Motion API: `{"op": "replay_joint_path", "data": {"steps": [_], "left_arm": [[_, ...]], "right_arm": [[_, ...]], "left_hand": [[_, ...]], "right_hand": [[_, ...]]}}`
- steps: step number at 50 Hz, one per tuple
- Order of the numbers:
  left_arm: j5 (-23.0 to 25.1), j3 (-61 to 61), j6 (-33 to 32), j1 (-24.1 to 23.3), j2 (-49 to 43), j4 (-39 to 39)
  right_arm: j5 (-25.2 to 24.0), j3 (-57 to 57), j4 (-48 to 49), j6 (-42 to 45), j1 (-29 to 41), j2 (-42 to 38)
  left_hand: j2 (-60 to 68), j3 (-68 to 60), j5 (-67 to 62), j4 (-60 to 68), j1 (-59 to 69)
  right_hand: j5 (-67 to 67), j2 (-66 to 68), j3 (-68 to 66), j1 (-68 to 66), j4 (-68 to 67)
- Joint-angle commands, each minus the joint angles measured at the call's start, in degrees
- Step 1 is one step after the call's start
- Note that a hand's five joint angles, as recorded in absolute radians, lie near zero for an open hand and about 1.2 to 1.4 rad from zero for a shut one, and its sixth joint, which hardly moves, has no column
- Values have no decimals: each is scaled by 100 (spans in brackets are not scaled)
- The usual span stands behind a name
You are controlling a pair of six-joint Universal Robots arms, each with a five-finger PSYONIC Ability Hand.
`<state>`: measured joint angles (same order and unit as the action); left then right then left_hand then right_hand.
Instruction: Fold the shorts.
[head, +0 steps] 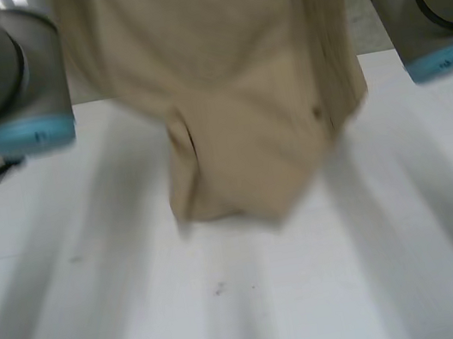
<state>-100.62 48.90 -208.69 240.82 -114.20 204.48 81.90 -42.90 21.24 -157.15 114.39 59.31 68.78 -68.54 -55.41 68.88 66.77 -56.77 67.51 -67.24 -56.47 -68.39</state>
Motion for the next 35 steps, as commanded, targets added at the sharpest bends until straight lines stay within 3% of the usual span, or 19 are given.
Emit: {"op": "replay_joint_path", "data": {"steps": [1, 11, 21, 28, 35], "left_arm": [[-1, -505, 39, -44, 29, 1032], [16, 2139, 153, -44, 1049, 979], [-19, 4704, 267, -158, 1032, 567], [-28, 5507, 188, -491, 496, 259], [-168, 5788, 127, -826, 749, -417]], "right_arm": [[71, -86, 1472, -35, 13, 71], [-16, -1088, 215, -17, -83, 371], [-500, -2678, -990, 342, -57, -112], [-438, -3618, -1446, 1334, -22, -280], [-307, -4111, -1982, 1468, -31, -8]], "left_hand": [[1122, -1146, -1459, 1112, 1323], [1122, -1146, -1459, 1112, 1323], [1122, -1146, -1459, 1112, 1323], [1122, -1146, -1459, 1112, 1323], [1122, -1146, -1459, 1112, 1323]], "right_hand": [[-1323, 1249, -1276, -2353, -1161], [-1323, 1249, -1276, -2353, -1161], [-1323, 1249, -1276, -2353, -1161], [-1323, 1249, -1276, -2353, -1161], [-1323, 1249, -1276, -2353, -1161]]}}
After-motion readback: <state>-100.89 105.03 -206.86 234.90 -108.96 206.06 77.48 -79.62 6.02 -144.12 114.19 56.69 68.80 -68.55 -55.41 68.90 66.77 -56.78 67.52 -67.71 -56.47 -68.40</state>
